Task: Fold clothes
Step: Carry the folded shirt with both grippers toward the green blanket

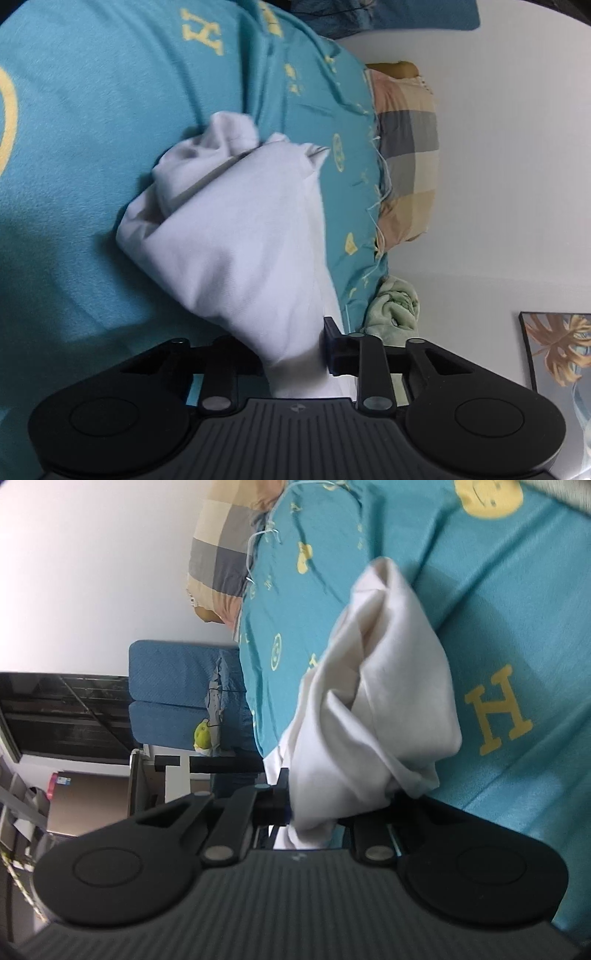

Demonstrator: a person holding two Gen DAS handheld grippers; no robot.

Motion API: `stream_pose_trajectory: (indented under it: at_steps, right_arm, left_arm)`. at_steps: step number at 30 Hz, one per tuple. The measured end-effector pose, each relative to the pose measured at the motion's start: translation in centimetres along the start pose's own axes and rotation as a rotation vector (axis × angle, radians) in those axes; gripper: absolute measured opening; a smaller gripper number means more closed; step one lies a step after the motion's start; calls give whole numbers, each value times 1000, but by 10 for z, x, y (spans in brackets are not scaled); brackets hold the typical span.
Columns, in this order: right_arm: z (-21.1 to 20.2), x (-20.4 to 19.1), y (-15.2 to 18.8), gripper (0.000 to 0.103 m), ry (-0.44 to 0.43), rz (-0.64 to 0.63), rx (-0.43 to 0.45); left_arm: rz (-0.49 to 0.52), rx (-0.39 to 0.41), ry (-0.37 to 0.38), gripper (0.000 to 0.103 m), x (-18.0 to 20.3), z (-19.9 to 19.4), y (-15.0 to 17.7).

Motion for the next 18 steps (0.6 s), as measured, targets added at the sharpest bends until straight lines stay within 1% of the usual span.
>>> stream_pose_trajectory:
  at_steps: [2,5,8,11,13,18]
  right_arm:
    - [-11,-9,-1,16,-10,-9,19]
    - [-34,-24,-8,16,-35,-4,55]
    - [-62,-43,-27,16,-70,1,112]
    - [-95,-64,-59,16,-113,-4,189]
    - [-118,-77,-85,16,-134,-11,247]
    - [-180,-104,-164,16,-159,-44,413]
  left_arm:
    - [38,-15,17,23,18,-6,4]
    - [110,-33,21,23,54,-12,17]
    - [173,-65,29,23,98,-6,39]
    - [232,-99,56,23,145,12,66]
    - [258,-127,83,23,177,32,86]
    - [346,-216,147,23,262,97,148]
Point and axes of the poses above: each gripper's, at about its wrist camera, not at the fingertips, and z roughly the way its jaws point, x to its right, y to its underside, the point moved 3 cm from there along z, roughly the way its jaws point, and after that the axes turned 2 degrees about -z, right-handed, at the moved point
